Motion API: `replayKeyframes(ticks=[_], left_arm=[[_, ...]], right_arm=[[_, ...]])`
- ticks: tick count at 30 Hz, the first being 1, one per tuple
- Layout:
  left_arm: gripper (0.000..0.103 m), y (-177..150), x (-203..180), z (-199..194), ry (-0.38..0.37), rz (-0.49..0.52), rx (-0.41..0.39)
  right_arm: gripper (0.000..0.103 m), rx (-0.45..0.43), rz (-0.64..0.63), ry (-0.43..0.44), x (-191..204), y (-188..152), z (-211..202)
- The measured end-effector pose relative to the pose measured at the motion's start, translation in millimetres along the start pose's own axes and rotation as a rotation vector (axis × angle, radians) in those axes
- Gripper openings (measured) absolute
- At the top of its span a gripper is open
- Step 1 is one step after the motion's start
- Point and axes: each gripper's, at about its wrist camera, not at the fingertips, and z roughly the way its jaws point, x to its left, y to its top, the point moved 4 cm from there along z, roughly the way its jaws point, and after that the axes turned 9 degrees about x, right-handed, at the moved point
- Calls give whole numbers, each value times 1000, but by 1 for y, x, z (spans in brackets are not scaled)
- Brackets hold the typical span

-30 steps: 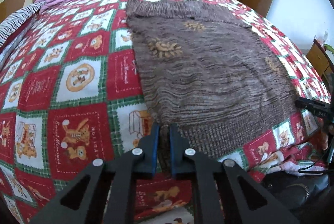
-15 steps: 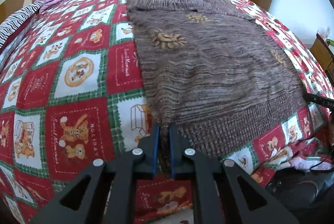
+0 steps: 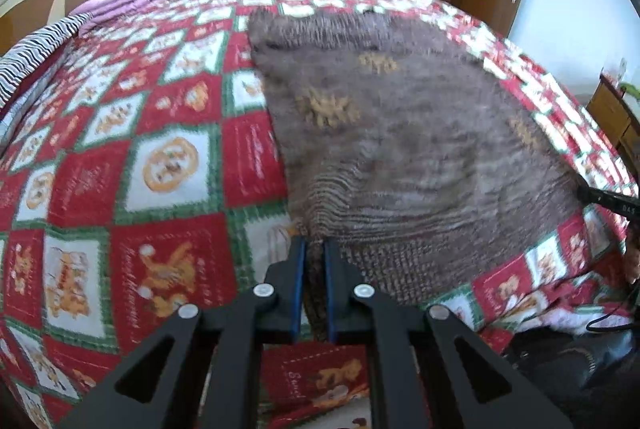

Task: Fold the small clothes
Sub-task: 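Lift the hem with both grippers and fold it over toward the collar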

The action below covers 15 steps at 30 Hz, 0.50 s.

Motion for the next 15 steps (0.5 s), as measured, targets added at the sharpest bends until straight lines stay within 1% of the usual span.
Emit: replayKeyframes(ticks=[4, 9, 12, 15], left_arm=[[10, 9, 4, -9, -24, -12, -20], [10, 23, 7, -6, -21, -17, -14], [10, 33, 7, -11, -35, -20, -33], [10, 43, 9, -17, -63, -30, -56]], right_arm=[[4, -74, 34, 87, -1, 11, -19], [4, -116, 19, 90, 11, 27, -27], [4, -135, 10, 74, 15, 39, -34], [4, -161, 7, 81, 16, 50, -45]])
